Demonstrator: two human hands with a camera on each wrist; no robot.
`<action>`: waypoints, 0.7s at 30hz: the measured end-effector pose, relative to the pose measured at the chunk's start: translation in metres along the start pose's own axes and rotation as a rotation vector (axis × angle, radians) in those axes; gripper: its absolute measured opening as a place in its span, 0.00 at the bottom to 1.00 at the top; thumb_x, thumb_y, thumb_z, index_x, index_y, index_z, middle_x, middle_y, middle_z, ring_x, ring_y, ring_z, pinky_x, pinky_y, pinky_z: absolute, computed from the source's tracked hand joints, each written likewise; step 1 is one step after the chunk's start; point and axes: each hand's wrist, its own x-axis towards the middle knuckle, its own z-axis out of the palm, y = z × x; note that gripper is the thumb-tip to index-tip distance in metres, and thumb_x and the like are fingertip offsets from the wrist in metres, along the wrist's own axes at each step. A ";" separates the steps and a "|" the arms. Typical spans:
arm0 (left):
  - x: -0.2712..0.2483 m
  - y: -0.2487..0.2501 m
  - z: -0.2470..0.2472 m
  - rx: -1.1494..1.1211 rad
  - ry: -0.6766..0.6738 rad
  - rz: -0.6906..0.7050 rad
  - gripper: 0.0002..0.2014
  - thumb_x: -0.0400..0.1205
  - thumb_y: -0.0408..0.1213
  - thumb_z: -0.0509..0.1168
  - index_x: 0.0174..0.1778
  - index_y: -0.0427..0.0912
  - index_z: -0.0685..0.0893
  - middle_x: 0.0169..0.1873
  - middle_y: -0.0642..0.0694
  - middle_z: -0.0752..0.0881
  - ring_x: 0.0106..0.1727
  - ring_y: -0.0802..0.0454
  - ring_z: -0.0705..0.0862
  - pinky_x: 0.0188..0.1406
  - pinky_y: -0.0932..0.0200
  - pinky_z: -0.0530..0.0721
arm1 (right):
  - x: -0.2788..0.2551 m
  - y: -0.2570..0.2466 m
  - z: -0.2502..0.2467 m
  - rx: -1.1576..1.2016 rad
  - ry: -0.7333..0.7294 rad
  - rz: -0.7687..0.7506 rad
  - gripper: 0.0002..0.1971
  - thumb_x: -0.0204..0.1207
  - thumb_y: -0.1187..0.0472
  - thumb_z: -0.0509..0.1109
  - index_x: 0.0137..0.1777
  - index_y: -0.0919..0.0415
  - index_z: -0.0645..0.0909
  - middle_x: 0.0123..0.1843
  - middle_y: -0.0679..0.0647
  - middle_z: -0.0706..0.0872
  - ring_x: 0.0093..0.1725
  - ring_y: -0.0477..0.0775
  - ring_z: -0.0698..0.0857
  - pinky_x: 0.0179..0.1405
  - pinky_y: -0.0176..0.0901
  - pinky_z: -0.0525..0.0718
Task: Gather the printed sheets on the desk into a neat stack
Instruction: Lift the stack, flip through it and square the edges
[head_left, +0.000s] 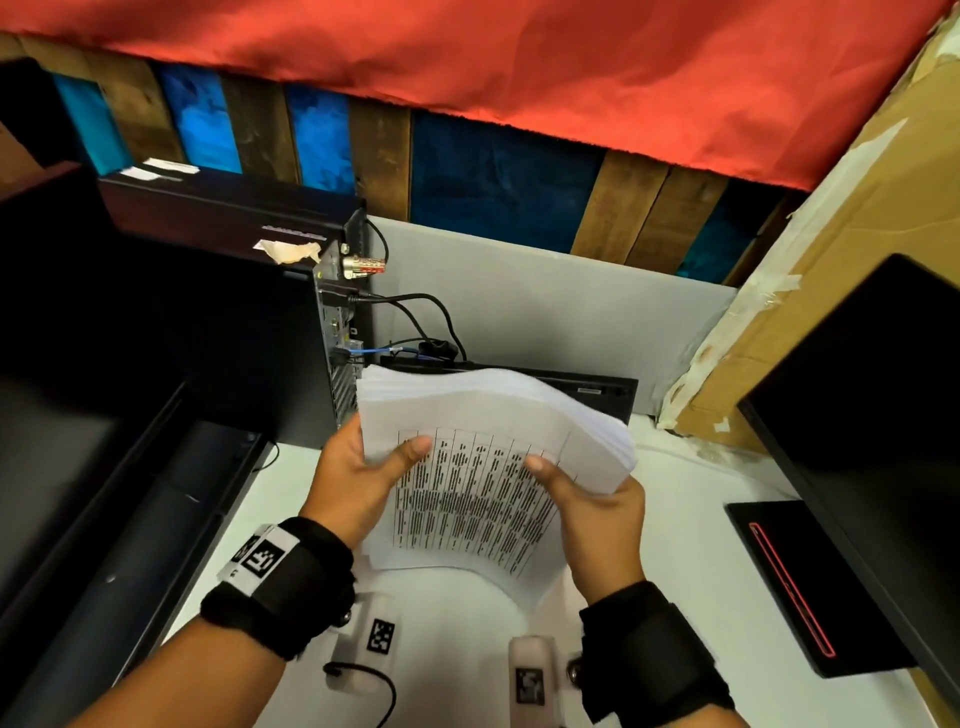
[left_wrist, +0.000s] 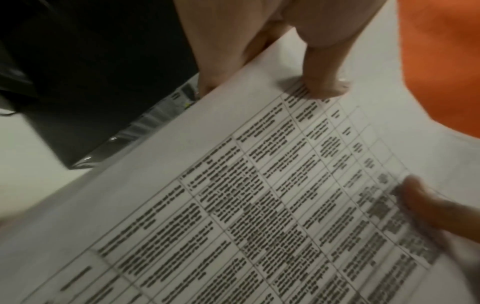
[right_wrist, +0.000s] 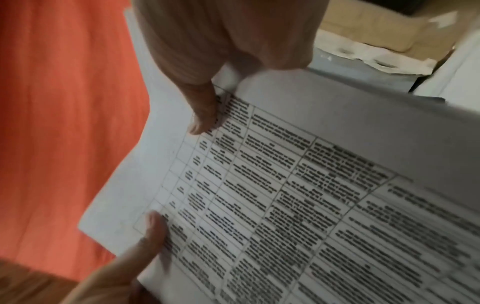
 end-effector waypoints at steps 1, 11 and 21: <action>0.000 0.004 0.002 -0.002 0.008 0.023 0.20 0.68 0.38 0.74 0.57 0.47 0.84 0.51 0.52 0.93 0.57 0.53 0.90 0.53 0.64 0.87 | 0.003 -0.005 0.000 0.014 0.013 -0.026 0.16 0.64 0.73 0.80 0.47 0.53 0.88 0.44 0.46 0.94 0.45 0.45 0.93 0.47 0.37 0.90; 0.002 0.034 0.020 0.034 0.126 0.219 0.21 0.70 0.54 0.75 0.54 0.50 0.80 0.48 0.46 0.85 0.48 0.49 0.86 0.46 0.56 0.87 | -0.011 -0.008 0.003 -0.397 0.148 -0.540 0.31 0.69 0.62 0.81 0.71 0.42 0.77 0.69 0.47 0.68 0.69 0.42 0.74 0.65 0.45 0.84; 0.003 0.040 0.027 0.142 0.247 0.236 0.07 0.79 0.45 0.68 0.43 0.46 0.82 0.41 0.51 0.84 0.44 0.53 0.83 0.45 0.57 0.81 | -0.025 -0.006 0.005 -0.396 0.126 -0.428 0.23 0.73 0.58 0.77 0.65 0.39 0.77 0.64 0.48 0.68 0.65 0.30 0.75 0.53 0.27 0.85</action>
